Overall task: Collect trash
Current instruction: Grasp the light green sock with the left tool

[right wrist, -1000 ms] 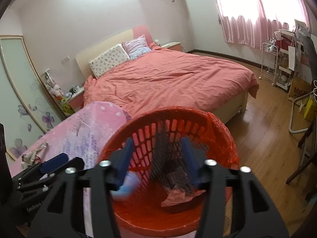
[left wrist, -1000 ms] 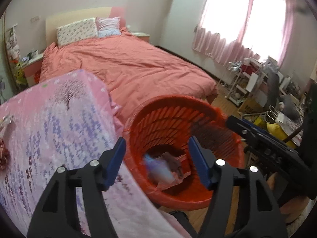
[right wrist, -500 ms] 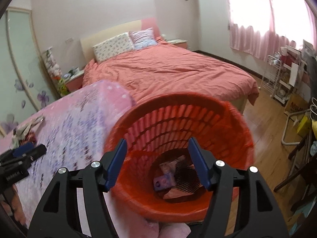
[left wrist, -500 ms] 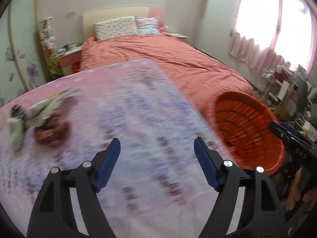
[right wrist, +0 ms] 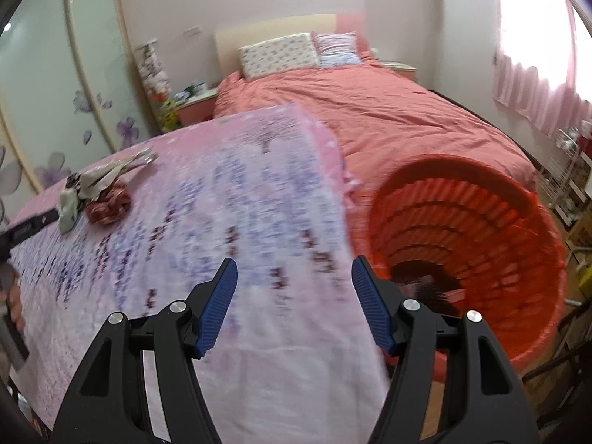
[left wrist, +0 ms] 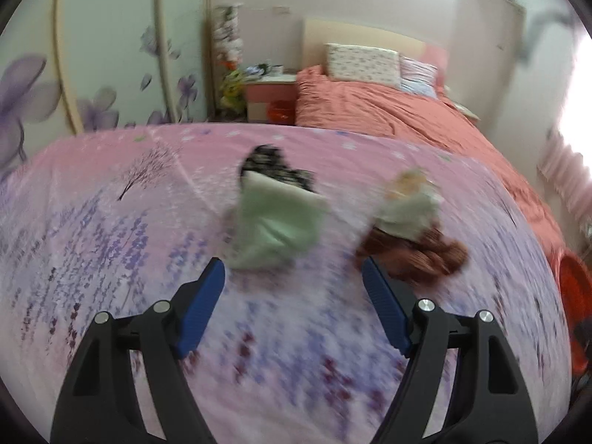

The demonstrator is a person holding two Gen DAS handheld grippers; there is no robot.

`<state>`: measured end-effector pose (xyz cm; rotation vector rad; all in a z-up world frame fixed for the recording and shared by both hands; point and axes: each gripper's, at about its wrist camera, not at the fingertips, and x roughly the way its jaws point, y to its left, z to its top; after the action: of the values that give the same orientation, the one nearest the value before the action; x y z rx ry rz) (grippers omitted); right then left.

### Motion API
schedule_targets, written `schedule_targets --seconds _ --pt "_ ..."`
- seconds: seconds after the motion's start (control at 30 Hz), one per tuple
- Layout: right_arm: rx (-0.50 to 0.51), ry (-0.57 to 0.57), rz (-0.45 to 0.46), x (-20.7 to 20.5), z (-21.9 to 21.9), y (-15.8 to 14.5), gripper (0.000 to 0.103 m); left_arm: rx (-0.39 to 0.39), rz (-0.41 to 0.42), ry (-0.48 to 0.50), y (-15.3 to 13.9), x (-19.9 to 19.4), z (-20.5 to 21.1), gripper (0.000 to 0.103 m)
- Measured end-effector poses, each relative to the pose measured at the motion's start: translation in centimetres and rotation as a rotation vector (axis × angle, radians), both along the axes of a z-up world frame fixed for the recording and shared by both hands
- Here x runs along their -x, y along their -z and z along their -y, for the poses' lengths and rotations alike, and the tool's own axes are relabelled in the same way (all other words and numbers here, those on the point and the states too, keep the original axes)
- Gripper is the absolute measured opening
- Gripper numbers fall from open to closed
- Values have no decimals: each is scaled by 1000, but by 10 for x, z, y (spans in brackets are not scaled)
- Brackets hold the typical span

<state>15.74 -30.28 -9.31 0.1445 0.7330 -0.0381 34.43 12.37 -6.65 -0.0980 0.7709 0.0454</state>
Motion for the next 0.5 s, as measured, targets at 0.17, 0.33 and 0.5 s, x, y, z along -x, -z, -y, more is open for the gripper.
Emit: schedule_targets --seconds 0.17,0.33,0.5 --pt "9 -49 -16 -14 -29 3 64 38 -38 -12 11 -38 -14 76" --pt "11 -79 -33 -26 -49 7 64 69 -68 -17 24 -58 -21 48" --pt "6 -115 -38 -34 -71 10 64 83 -70 36 28 -42 -25 13"
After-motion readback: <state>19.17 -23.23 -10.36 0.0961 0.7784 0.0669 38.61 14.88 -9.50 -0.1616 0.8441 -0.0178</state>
